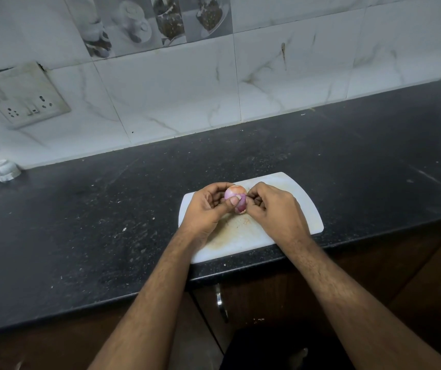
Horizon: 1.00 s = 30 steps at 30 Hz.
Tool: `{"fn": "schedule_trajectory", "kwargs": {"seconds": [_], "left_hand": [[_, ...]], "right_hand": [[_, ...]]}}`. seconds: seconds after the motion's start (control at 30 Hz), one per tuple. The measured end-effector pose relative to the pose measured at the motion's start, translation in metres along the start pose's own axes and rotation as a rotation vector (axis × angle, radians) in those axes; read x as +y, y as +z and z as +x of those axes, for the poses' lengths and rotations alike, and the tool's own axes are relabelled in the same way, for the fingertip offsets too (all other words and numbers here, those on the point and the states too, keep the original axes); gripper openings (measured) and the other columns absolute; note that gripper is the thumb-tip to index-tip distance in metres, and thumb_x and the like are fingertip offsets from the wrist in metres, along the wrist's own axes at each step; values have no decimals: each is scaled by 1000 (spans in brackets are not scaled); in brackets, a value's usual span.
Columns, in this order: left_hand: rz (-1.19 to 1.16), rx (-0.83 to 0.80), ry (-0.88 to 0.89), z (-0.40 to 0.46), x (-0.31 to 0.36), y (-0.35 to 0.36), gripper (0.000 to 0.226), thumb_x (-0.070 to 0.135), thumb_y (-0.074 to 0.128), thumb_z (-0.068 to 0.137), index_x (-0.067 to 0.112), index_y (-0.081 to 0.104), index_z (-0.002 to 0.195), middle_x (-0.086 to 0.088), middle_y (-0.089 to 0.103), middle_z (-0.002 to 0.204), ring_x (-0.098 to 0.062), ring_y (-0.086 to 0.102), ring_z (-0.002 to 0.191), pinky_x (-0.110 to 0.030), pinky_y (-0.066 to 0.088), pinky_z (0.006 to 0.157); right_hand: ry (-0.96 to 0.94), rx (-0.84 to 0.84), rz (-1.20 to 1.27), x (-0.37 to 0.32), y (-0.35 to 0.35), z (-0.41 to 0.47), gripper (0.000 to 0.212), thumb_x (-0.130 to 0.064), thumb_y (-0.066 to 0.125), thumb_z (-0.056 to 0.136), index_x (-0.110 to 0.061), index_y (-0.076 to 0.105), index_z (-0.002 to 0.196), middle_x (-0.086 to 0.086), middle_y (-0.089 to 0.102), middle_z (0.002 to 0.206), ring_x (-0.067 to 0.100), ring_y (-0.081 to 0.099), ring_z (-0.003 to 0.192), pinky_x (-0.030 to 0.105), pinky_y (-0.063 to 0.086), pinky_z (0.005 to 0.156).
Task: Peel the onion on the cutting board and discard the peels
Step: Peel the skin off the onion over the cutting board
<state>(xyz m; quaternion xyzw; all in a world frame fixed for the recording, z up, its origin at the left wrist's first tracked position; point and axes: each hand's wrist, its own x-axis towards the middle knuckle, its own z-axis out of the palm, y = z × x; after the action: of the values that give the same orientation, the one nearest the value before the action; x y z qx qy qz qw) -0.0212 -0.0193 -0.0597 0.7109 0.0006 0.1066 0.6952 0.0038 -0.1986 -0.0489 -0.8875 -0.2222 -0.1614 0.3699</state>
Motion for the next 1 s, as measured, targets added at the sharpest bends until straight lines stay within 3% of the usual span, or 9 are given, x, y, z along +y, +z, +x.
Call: {"fn": "schedule_trajectory", "kwargs": {"seconds": [0.17, 0.37, 0.47, 0.63, 0.77, 0.87, 1.0], "left_hand": [[-30, -32, 5, 1, -2, -3, 35, 10, 72, 97, 0, 65, 130, -20, 75, 118, -33, 73, 107, -50, 58, 100], [-55, -52, 0, 2, -3, -5, 33, -2, 65, 98, 0, 64, 131, -15, 76, 119, -26, 72, 110, -33, 60, 93], [-67, -70, -5, 2, -2, -5, 36, -3, 64, 99, -1, 62, 134, -15, 75, 123, -26, 71, 115, -34, 59, 99], [-61, -48, -18, 2, -2, -4, 34, 2, 63, 102, 3, 63, 136, -5, 79, 113, -20, 75, 104, -39, 54, 107], [-71, -6, -60, 5, -4, -5, 32, 6, 59, 105, 11, 65, 136, -10, 76, 114, -18, 69, 82, -29, 59, 87], [-88, 24, -74, 7, -4, -4, 28, 6, 55, 107, 11, 65, 133, -14, 71, 123, -19, 65, 83, -28, 57, 73], [-101, 62, -93, 7, -3, -4, 27, 7, 49, 107, 9, 69, 126, -14, 71, 119, -20, 59, 83, -26, 50, 62]], "right_hand": [[47, 27, 61, 2, -1, 1, 14, -32, 70, 92, -20, 63, 91, -9, 66, 80, 13, 63, 71, 41, 57, 68], [126, 39, 97, 2, -1, 3, 8, -22, 69, 91, -18, 63, 90, -8, 64, 78, 12, 61, 69, 39, 57, 67], [177, 47, 92, 4, 0, 4, 5, -18, 68, 92, -17, 64, 89, -8, 64, 75, 12, 61, 68, 36, 56, 65], [205, 17, 60, 5, 1, 5, 7, -16, 67, 92, -17, 63, 86, -6, 64, 71, 17, 63, 68, 39, 57, 64], [203, 2, 40, 5, 2, 5, 6, -18, 67, 91, -18, 63, 86, -5, 64, 73, 18, 64, 69, 42, 58, 66], [210, -1, 39, 5, 2, 6, 7, -19, 67, 90, -19, 62, 86, -6, 64, 73, 16, 62, 69, 41, 58, 65], [227, 7, 46, 5, 3, 6, 10, -18, 65, 90, -19, 58, 83, -7, 62, 73, 13, 60, 67, 31, 50, 56]]}}
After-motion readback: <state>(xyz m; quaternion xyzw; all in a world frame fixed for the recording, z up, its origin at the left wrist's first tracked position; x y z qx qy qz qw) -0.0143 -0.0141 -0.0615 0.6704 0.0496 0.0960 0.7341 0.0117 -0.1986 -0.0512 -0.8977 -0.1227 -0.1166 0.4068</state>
